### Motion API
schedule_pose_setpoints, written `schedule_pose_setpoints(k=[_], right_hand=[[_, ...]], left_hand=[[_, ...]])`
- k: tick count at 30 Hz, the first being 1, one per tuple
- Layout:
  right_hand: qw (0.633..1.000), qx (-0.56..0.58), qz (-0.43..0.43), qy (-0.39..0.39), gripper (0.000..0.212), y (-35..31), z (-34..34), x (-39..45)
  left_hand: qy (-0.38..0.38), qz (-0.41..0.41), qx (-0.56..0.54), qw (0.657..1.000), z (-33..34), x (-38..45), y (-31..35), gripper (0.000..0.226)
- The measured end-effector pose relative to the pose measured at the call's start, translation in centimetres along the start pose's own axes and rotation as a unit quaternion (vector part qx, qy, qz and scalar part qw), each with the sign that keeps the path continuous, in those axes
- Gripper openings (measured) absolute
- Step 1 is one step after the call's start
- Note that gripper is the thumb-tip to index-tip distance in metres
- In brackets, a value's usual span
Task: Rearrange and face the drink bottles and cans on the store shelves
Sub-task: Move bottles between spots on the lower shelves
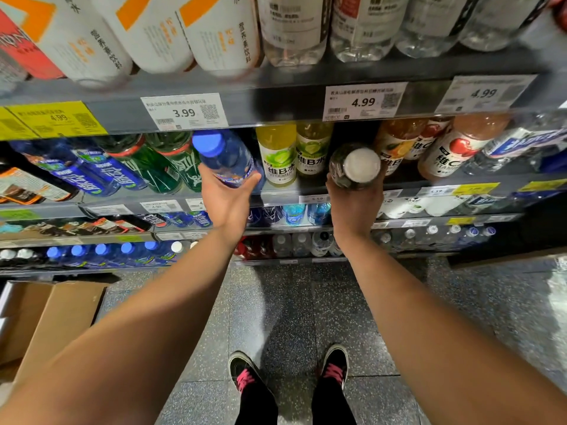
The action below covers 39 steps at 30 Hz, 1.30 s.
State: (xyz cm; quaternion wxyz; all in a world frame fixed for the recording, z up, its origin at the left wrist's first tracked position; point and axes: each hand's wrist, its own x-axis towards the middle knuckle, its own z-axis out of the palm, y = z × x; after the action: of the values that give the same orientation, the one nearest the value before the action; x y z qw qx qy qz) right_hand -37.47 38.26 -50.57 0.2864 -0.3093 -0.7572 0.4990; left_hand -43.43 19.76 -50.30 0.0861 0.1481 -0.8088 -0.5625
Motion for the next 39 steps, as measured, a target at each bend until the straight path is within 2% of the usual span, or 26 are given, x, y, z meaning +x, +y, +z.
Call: schedule_pose_setpoints(k=[4, 7, 8, 11, 14, 19, 27, 31, 36, 39], right_hand=[[0.999, 0.025, 0.035, 0.003, 0.073, -0.5, -1.4, -1.3], [1.0, 0.013, 0.024, -0.006, 0.037, -1.2, -2.8, -3.4], [0.999, 0.013, 0.027, -0.022, 0.032, -1.7, -3.1, -4.3], [0.997, 0.021, 0.024, -0.076, 0.035, -3.1, -2.8, -6.5], [0.989, 0.054, 0.025, -0.134, 0.042, -5.4, -1.0, -7.8], [0.981, 0.067, 0.035, -0.18, 0.051, -8.6, 3.2, -9.4], [0.991, -0.021, -0.017, -0.131, 0.075, -7.9, 9.8, -10.2], [0.991, -0.059, -0.008, -0.124, 0.061, -7.9, 11.8, -9.5], [0.973, -0.17, -0.049, -0.15, 0.06, -7.1, 13.8, -8.2], [0.967, -0.199, -0.058, -0.148, 0.06, -7.8, 14.8, -6.9]], left_hand=[[0.055, -0.014, -0.069, 0.996, -0.5, -1.3, 0.0, 0.066], [0.069, -0.011, -0.124, 0.99, -1.1, -2.4, 0.1, 0.053], [0.064, -0.011, -0.131, 0.989, -1.5, -2.8, 0.0, 0.053], [0.048, -0.018, -0.124, 0.991, -3.4, -3.8, -0.8, 0.065], [0.055, -0.02, -0.091, 0.994, -6.0, -4.3, -1.1, 0.06], [0.084, -0.023, -0.044, 0.995, -10.3, -3.9, -1.2, 0.066], [0.056, -0.011, -0.012, 0.998, -14.9, -1.9, -2.4, 0.065], [0.023, -0.012, -0.029, 0.999, -16.1, -1.3, -3.0, 0.07], [0.025, -0.019, -0.013, 0.999, -16.2, -0.6, -3.4, 0.073], [0.028, -0.026, -0.007, 0.999, -15.8, 0.0, -3.8, 0.072]])
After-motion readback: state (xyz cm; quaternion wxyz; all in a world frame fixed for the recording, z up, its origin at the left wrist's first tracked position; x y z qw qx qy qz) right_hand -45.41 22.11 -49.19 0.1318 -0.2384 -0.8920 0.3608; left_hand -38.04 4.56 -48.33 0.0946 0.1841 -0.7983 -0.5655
